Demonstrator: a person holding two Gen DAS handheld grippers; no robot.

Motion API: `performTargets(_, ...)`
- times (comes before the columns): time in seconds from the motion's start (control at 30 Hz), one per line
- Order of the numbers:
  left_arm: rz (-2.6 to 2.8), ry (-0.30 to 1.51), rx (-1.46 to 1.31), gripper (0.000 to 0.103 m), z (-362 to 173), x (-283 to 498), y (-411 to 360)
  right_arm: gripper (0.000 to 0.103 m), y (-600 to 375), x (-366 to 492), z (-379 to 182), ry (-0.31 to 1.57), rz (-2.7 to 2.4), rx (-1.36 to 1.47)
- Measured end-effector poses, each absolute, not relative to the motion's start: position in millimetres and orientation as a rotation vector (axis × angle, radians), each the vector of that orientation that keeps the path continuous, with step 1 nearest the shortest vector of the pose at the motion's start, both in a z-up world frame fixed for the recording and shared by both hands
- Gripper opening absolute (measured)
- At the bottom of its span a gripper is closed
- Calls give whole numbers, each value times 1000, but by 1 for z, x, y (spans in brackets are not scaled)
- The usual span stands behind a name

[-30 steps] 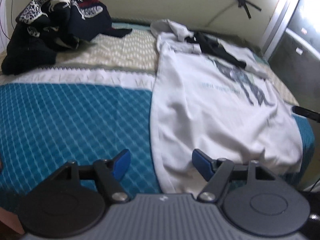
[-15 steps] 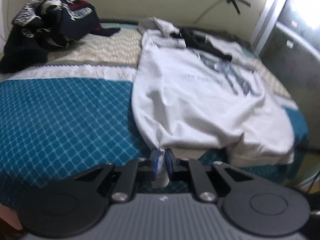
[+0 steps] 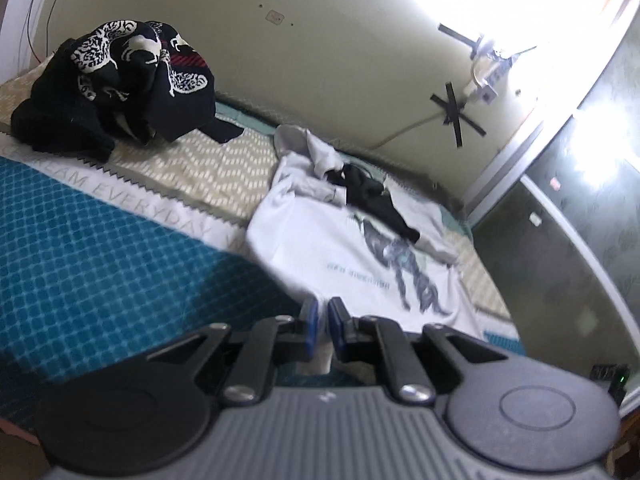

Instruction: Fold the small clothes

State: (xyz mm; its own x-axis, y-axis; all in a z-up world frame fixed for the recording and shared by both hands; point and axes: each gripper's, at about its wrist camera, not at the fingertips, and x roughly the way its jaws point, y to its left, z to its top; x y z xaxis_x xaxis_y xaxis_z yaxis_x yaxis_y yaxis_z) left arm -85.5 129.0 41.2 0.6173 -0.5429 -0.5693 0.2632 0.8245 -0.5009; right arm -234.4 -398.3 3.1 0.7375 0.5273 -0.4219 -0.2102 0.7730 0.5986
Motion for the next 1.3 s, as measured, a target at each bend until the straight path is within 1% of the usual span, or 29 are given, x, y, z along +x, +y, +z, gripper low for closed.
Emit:
performTargets(0.1,-475,770,-384,8,46,-74,124,2,-412,-229,4,643,353,525)
performTargets(0.13,-477,770,-382,8,48,-71,123,4,-414,-230,-1,666,337,515)
performTargets(0.17,-478,772,-379,8,49,-67,121,9,-415,-231,-6,684,342,509)
performTargets(0.2,-479,775,-374,8,50,-64,119,27,-414,-233,-11,705,354,512)
performTargets(0.23,-482,777,-366,8,51,-61,117,34,-415,-235,-17,724,360,515)
performTargets(0.27,-485,778,-360,8,52,-58,115,36,-413,-239,-22,742,356,506)
performTargets(0.3,-489,777,-355,8,54,-56,114,46,-413,-242,-26,758,365,496)
performTargets(0.33,-494,775,-352,8,55,-53,112,61,-412,-246,-29,769,365,487)
performTargets(0.37,-498,773,-349,8,57,-51,110,63,-411,-249,-32,775,363,483)
performTargets(0.47,-505,771,-344,8,57,-47,106,62,-414,-250,-46,814,368,502)
performTargets(0.57,-505,778,-346,8,54,-44,105,49,-412,-241,-68,878,389,585)
performTargets(0.63,-499,786,-352,8,53,-41,106,9,-402,-231,-81,940,412,609)
performTargets(0.67,-495,789,-357,8,53,-39,108,8,-398,-229,-83,963,422,595)
performTargets(0.73,-485,791,-367,8,53,-36,111,7,-395,-228,-74,933,475,568)
performTargets(0.87,-457,781,-389,8,56,-22,116,7,-409,-229,-31,708,561,561)
performTargets(0.93,-446,775,-406,8,57,-8,117,7,-420,-216,-16,636,524,572)
performTargets(1.07,-404,777,-400,7,60,33,106,7,-437,-160,3,539,465,607)
performTargets(1.17,-402,798,-350,7,60,47,86,7,-434,-102,17,518,398,592)
performTargets(1.23,-433,809,-303,11,57,41,75,7,-430,-72,22,549,353,600)
performTargets(1.27,-433,814,-270,14,54,35,72,7,-425,-60,23,560,338,582)
performTargets(1.3,-427,826,-246,22,49,28,71,7,-421,-49,24,564,329,554)
